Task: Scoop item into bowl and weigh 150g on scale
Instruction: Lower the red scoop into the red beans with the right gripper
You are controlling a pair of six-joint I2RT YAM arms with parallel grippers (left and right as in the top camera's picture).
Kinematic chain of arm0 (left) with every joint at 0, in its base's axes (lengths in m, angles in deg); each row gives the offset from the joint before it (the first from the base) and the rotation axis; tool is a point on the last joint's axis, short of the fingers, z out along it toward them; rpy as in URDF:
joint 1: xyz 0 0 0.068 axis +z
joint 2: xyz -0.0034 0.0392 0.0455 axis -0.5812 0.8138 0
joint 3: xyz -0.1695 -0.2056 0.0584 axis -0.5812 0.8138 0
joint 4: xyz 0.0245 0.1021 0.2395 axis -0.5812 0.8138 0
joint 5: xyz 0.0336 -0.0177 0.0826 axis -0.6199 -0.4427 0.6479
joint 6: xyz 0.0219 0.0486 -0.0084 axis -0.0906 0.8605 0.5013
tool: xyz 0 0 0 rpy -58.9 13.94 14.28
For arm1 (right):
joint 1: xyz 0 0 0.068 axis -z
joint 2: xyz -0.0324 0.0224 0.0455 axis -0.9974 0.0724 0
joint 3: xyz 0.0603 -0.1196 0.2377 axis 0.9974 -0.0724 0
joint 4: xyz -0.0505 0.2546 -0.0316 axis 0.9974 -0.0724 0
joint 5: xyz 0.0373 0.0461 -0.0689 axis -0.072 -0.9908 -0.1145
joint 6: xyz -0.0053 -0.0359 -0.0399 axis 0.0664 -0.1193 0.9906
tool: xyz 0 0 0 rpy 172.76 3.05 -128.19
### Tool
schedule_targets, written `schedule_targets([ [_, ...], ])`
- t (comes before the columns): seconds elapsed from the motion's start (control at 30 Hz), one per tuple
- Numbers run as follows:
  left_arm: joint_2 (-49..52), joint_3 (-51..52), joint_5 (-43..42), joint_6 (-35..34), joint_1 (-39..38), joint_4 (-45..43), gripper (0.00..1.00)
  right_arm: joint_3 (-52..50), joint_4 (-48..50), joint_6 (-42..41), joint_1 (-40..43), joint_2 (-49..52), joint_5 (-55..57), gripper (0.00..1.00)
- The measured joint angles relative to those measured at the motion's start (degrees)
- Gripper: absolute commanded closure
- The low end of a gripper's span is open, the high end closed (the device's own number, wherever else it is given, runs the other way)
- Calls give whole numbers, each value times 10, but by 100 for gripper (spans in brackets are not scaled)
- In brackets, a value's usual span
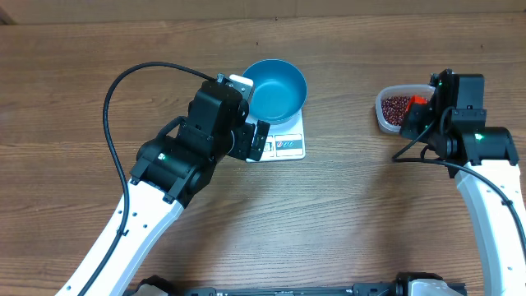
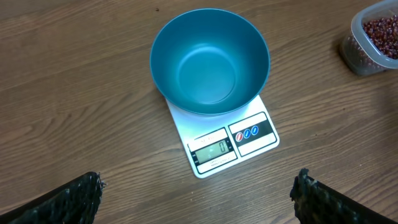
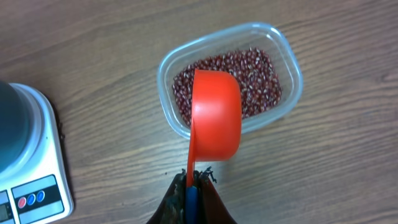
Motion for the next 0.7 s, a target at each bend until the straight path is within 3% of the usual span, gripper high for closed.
schedule_targets([
  [0.7, 0, 0, 0, 0, 0, 0, 0, 0, 45, 93, 0, 46, 14, 96],
])
